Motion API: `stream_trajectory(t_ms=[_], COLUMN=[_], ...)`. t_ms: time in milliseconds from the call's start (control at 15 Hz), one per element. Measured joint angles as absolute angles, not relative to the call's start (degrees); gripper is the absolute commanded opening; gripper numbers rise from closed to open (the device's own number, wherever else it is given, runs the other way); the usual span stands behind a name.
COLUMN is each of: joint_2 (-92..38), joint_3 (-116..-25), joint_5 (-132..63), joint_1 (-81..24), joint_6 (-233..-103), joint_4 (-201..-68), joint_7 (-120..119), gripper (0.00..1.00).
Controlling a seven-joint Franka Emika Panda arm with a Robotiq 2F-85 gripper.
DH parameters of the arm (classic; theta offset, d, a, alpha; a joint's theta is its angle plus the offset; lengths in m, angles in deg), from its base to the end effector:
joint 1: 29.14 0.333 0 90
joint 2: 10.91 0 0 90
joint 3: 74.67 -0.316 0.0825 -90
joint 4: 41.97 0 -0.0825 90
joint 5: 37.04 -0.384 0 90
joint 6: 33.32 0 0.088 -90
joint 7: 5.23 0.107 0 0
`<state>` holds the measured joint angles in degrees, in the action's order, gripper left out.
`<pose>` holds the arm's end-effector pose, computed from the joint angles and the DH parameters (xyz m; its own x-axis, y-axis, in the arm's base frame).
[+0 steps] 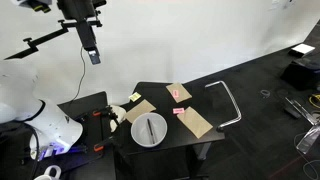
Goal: Take the pen from the bowl and put it on the table
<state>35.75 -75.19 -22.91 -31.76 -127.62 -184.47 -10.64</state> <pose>0.3015 -0.0350 0.5467 0.9962 0.0700 -0.0526 0.0809 -0.9660 0.2454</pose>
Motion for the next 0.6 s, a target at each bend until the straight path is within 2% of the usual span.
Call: stream_trajectory(t_ms=[600], joint_2=[35.54], joint_3=[-74.97], joint_5=[-22.91], joint_1=[-31.63], joint_6=[-127.79], joint_4=[-184.47], joint_7=[-9.33], gripper=[1.00])
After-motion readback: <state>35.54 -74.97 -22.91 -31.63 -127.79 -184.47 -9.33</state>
